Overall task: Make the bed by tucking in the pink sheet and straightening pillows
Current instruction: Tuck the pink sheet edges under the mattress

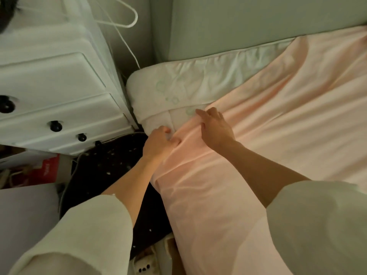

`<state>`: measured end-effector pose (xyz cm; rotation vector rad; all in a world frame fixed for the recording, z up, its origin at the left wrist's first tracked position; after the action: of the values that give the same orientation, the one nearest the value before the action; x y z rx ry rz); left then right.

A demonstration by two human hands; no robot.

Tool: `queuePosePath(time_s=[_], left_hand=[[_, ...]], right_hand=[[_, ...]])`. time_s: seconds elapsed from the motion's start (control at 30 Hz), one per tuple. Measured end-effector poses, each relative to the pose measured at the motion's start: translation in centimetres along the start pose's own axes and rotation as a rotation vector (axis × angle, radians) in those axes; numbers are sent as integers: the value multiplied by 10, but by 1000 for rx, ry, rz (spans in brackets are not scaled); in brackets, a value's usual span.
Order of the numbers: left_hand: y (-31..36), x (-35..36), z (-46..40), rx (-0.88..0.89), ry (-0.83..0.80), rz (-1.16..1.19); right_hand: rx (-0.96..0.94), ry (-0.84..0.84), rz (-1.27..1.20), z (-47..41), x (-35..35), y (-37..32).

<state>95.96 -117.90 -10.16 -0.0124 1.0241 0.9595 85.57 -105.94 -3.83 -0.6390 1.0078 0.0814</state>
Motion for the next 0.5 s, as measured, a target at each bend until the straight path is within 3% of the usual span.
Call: queuePosePath(time_s=[0.13, 0.3, 0.43, 0.5], left_hand=[[7, -4, -6, 14, -26, -180], [-1, -34, -13, -224, 75, 220], [9, -78, -15, -281, 275, 470], [9, -99, -17, -284, 373, 484]], right_hand=[[1, -112, 166, -13, 1, 3], [-14, -73, 131, -29, -23, -6], [-7, -53, -14, -49, -40, -29], [-62, -34, -122, -60, -49, -48]])
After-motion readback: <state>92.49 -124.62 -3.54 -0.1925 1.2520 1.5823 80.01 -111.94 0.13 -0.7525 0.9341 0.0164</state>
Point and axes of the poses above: each hand's wrist, its own z-axis away from the middle knuckle, its own x-axis out of the palm, y = z × x, the point moved 9 cm from there along -z, towards the middle knuckle, and after that the axes turned 14 degrees about -z, right-handed, at the moved point
